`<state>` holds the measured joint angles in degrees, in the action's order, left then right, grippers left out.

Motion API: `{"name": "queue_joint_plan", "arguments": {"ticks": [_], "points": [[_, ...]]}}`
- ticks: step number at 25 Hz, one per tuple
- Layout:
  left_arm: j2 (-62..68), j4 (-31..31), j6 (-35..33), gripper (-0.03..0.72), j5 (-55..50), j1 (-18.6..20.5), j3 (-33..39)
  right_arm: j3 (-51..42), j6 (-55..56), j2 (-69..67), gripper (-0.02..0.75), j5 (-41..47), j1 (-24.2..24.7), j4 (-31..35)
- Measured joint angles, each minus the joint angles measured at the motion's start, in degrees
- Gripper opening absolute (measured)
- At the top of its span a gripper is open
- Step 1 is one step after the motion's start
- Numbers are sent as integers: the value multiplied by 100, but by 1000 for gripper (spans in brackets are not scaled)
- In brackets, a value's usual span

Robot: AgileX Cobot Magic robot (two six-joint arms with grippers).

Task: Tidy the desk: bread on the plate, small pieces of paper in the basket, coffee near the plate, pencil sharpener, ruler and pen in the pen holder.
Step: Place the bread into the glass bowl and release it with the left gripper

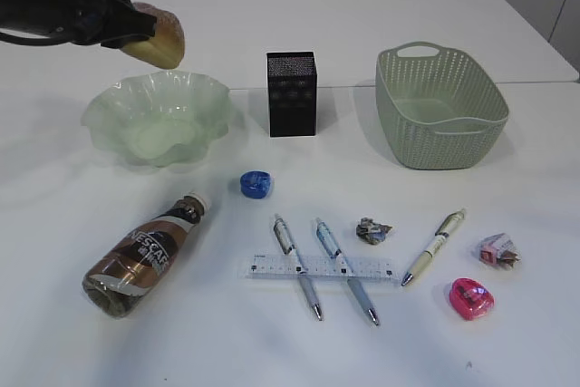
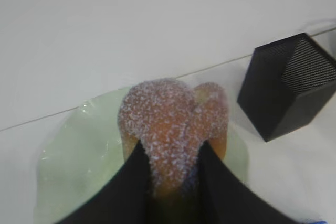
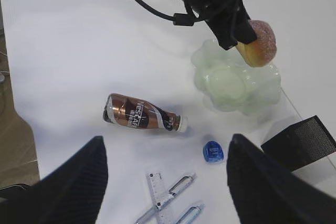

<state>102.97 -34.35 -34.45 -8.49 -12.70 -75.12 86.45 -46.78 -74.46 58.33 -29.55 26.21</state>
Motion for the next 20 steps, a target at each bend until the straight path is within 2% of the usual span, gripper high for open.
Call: {"name": "queue_joint_plan", "arguments": {"ticks": [6,20], "points": [[572,-421,0,125,545,93,0,0,0,-90,554,-12,0,-81],[1333,-659,0,125,1256,93,0,0,0,-125,554,-22,0,-103]]}}
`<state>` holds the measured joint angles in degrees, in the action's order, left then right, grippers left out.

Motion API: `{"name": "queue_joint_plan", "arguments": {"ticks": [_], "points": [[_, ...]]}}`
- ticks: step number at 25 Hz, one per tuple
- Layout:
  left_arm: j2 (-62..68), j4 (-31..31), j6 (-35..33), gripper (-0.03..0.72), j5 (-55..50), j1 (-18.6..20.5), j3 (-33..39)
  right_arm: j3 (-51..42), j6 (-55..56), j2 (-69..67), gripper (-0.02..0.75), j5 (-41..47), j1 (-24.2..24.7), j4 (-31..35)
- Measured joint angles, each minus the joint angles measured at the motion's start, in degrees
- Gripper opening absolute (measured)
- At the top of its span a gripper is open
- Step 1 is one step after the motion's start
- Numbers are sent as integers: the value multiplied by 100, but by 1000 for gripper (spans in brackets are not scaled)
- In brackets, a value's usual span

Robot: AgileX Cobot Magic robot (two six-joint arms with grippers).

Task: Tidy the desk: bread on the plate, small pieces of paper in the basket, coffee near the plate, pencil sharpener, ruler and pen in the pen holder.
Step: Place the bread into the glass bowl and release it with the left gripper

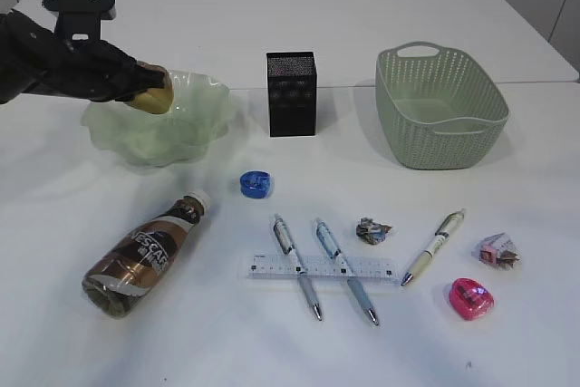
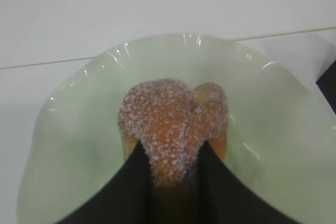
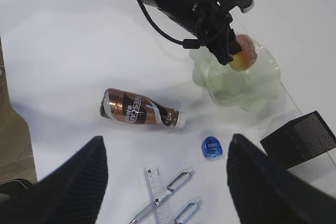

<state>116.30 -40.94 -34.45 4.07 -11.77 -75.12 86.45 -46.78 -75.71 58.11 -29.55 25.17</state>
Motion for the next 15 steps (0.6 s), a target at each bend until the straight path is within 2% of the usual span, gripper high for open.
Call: {"name": "queue_joint_plan", "arguments": {"ticks": [4,8,11,15], "points": [[151,-63,0,143,-1,0,0,0,0,0,554,0,0,0],[176,-103,0,213,-1,0,0,0,0,0,554,0,0,0],[176,-114,0,298,-1,0,0,0,0,0,554,0,0,0],[176,-114,0,456,-12,0,0,0,0,0,554,0,0,0]]}}
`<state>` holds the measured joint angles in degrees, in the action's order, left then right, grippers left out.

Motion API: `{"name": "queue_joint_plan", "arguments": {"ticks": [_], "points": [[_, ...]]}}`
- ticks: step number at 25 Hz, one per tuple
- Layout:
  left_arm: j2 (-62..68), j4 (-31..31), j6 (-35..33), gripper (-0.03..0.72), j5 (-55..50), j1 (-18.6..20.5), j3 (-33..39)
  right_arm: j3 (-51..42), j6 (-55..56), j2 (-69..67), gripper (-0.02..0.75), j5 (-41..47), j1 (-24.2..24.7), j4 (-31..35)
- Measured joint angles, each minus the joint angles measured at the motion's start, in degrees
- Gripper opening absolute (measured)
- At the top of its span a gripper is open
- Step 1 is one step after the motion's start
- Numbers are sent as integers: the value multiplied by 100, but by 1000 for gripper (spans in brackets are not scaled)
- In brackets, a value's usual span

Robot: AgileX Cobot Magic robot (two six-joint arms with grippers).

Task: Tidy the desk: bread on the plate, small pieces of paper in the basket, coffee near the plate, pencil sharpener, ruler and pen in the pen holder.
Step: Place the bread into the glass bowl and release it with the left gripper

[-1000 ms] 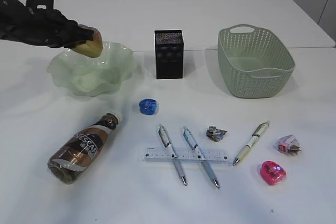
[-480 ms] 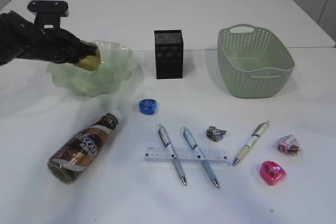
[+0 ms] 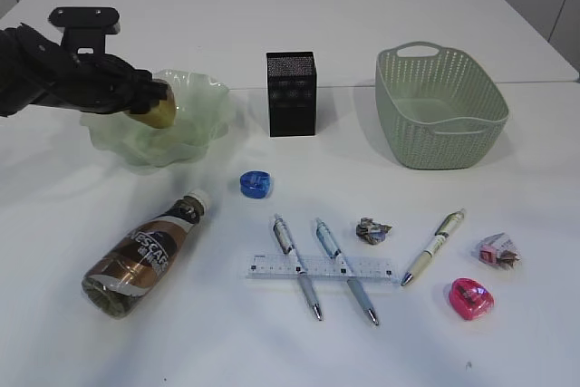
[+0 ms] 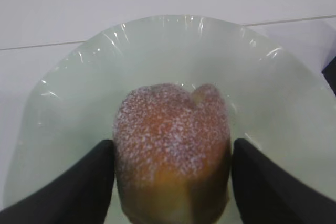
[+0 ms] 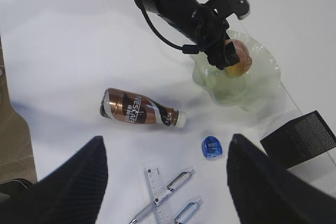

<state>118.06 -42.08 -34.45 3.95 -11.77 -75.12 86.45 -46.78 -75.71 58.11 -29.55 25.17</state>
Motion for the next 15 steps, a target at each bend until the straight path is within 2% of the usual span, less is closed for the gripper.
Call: {"name": "queue_joint_plan", "arguments": {"ticks": [2,4,15], "points": [[0,-25,0,515,0,0,0,0,0,0,554,0,0,0],[0,-35,0,538,0,0,0,0,0,0,554,0,0,0],[-127,-218,0,552,-290,0,0,0,0,0,554,32,0,0]]}}
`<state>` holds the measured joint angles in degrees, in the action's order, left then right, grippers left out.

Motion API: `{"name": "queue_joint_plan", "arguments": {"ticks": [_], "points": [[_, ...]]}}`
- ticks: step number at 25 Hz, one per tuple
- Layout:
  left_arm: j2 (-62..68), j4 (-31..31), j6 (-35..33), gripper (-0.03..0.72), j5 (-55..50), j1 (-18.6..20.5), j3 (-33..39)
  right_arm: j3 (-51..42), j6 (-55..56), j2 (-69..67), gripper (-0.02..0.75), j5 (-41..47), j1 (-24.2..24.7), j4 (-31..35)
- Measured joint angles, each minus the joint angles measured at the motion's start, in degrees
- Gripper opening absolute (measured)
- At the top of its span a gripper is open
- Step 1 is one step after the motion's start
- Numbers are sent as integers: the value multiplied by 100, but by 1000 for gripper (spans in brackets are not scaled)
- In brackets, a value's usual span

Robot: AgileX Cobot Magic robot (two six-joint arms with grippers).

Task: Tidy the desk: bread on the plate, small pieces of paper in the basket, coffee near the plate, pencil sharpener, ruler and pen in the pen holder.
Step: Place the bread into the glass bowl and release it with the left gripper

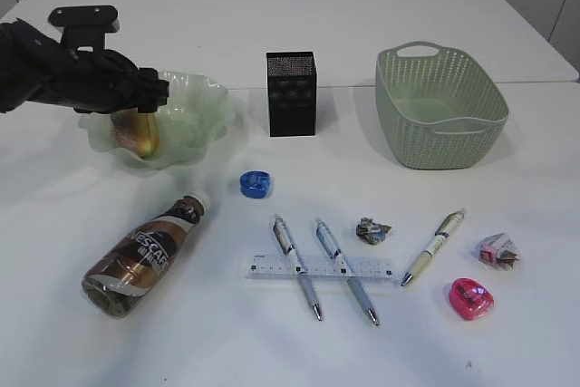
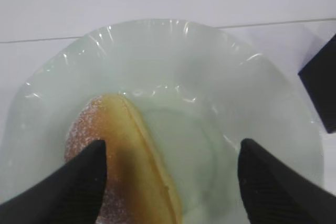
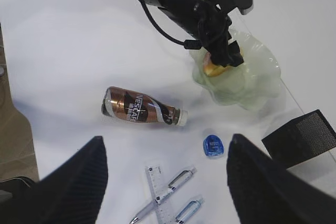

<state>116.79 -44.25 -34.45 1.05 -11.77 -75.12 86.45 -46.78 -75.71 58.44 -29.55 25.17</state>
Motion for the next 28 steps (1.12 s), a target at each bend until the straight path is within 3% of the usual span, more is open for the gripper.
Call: {"name": "queue_joint_plan", "arguments": {"ticks": [5,12,18,23,28], "points": [[-323,13,0,552,-1061,0,-363,0,0,0,554,11,0,0],[-402,18,0,552,-4059,0,-1511,0,0,0,554,11,0,0],[-402,-597,0,522,-6176,0,-2294,0,0,0,554,85,0,0],[-476,-923,0,498,-6957,0,-2631,0,45,0,554,162,0,0],[-853,-303,98,480,-7056,0,-2665,0,152,0,554,378,0,-45]]}}
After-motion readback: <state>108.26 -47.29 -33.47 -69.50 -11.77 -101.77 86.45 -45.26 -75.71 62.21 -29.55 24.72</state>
